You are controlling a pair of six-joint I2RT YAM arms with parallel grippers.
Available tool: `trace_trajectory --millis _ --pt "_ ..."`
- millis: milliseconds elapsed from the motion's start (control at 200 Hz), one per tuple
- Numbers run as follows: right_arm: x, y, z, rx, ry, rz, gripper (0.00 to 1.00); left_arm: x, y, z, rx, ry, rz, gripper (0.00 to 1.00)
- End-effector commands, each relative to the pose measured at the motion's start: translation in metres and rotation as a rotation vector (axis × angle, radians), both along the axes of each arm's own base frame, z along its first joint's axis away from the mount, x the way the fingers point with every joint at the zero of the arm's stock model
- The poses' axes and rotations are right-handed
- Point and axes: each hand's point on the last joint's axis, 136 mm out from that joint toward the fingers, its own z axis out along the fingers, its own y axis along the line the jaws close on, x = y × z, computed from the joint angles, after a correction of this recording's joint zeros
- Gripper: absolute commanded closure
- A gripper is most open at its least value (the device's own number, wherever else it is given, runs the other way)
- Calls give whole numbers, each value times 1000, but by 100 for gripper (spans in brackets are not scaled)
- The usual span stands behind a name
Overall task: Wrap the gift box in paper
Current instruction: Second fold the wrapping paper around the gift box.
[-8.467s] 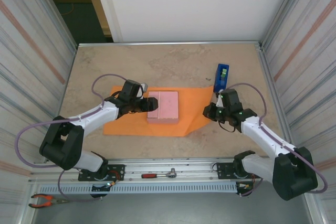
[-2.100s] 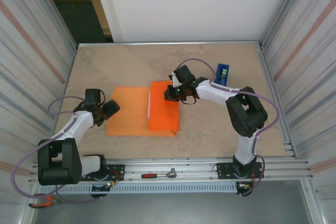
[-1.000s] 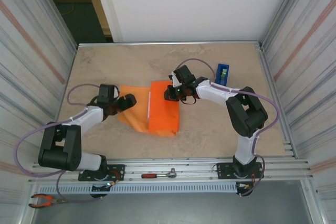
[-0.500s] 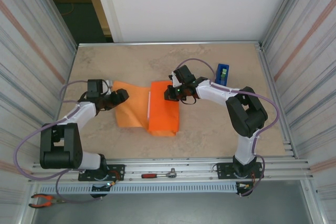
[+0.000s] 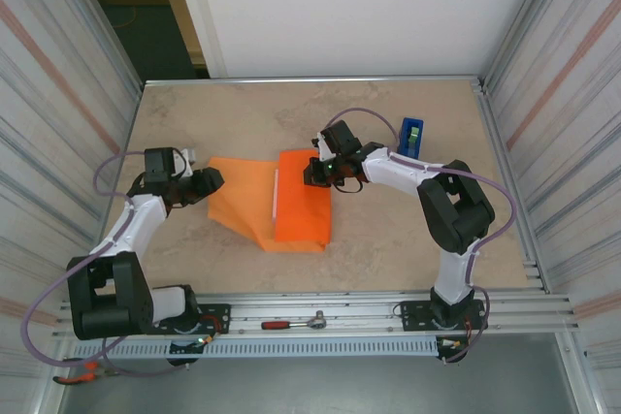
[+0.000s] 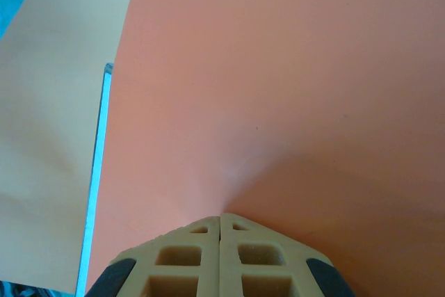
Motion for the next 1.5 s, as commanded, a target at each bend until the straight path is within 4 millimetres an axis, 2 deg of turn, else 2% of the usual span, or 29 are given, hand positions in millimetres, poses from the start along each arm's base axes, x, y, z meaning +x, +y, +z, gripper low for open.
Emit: trace_trajectory --millis 0,160,311,471,646,862,997,1167,1493 --pt "-33 -22 -70 -187 134 10 100 -4 -1 10 -4 -8 -25 56" --pt "-34 -22 -71 -188 136 10 100 -7 0 10 2 2 -15 62" --pt "-33 -21 -71 -186 136 8 100 -11 1 7 7 26 -14 74" --pt "-34 -21 -71 -187 136 10 100 -14 -4 8 -24 30 -22 100" --pt "-34 -21 -71 -187 136 8 100 -19 -20 30 -73 -54 -55 100" --pt "-36 -20 -73 -189 140 11 100 -39 -76 77 -99 -235 -210 100" --pt "-35 -21 -74 -191 141 9 100 -55 -109 91 -116 -273 -291 100" --pt "-37 -20 -76 -196 147 11 100 -65 -153 92 -132 -265 -365 100" --pt "-38 -22 -80 -205 154 9 100 -54 -227 76 -124 -203 -361 100"
